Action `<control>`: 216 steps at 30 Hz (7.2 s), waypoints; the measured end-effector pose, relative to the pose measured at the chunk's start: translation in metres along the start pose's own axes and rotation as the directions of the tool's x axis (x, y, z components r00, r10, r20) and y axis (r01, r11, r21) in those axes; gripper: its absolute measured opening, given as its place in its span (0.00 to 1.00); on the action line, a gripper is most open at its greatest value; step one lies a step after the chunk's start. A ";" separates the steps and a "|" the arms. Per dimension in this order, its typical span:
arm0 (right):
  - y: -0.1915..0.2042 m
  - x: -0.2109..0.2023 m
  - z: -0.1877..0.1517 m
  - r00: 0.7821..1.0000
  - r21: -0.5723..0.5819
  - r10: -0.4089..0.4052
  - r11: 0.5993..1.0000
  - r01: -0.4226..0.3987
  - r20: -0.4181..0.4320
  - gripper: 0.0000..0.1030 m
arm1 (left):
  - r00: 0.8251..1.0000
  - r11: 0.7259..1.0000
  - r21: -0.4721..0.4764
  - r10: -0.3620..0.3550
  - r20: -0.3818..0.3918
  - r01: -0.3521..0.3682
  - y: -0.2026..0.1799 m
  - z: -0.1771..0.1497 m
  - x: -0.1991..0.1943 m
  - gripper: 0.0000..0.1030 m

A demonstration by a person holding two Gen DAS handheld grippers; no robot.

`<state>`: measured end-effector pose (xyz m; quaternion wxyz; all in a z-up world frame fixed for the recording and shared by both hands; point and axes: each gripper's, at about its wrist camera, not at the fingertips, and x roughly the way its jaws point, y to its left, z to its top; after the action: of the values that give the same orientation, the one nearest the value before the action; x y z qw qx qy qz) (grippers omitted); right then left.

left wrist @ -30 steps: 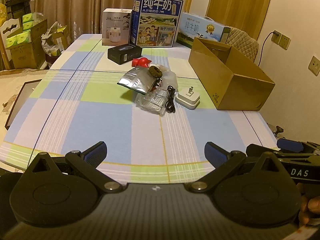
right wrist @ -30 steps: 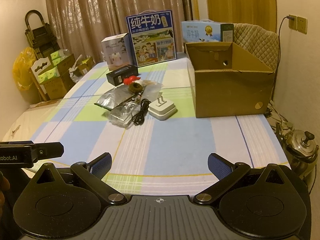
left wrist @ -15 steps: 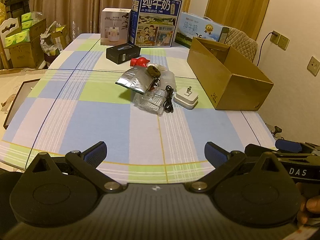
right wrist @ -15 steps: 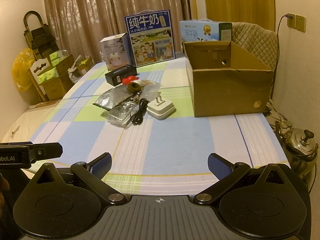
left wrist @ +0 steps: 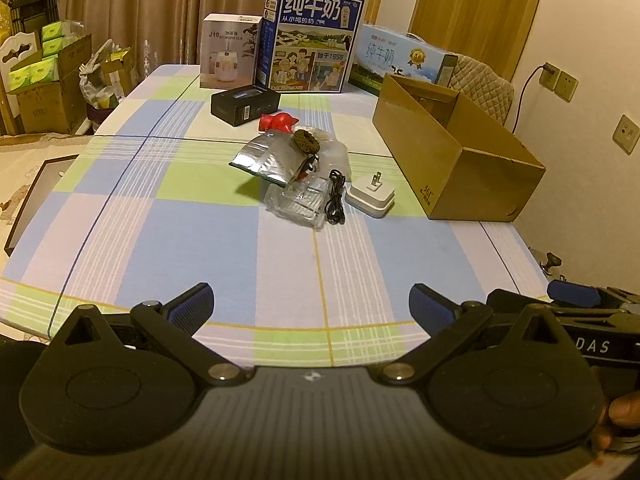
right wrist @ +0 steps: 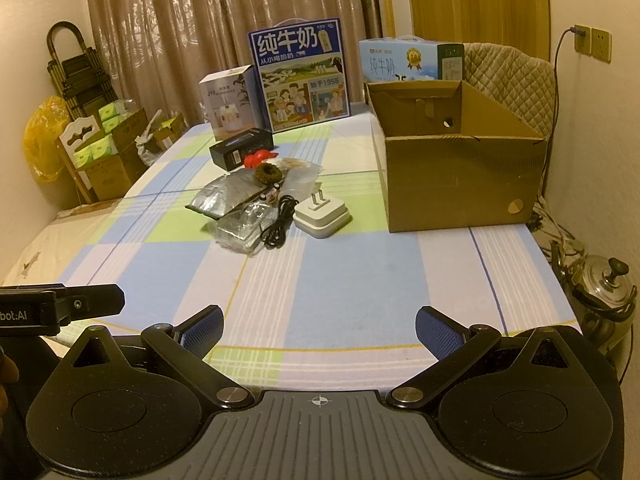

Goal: Organize objects

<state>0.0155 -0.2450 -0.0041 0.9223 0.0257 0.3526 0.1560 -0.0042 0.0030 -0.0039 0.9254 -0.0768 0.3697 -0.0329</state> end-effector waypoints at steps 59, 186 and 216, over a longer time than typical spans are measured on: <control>-0.011 0.221 0.065 0.994 -0.324 0.029 0.944 -0.061 -0.103 0.77 | 0.995 0.949 0.307 -0.044 -0.089 0.069 0.043 0.084 0.229 0.49; -0.092 0.114 0.191 0.940 0.067 -0.111 0.993 0.094 0.322 0.72 | 0.980 0.972 0.220 -0.117 0.163 0.079 -0.025 0.204 0.164 0.74; 0.019 0.222 0.121 0.984 -0.043 0.136 0.989 -0.141 -0.114 0.66 | 1.000 0.968 0.249 -0.009 0.026 0.002 0.098 0.189 0.183 0.81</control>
<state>0.2459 -0.1512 -0.0530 0.8885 0.0179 0.3967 0.2298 0.2591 0.1005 -0.0099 0.9324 0.0386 0.3501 -0.0808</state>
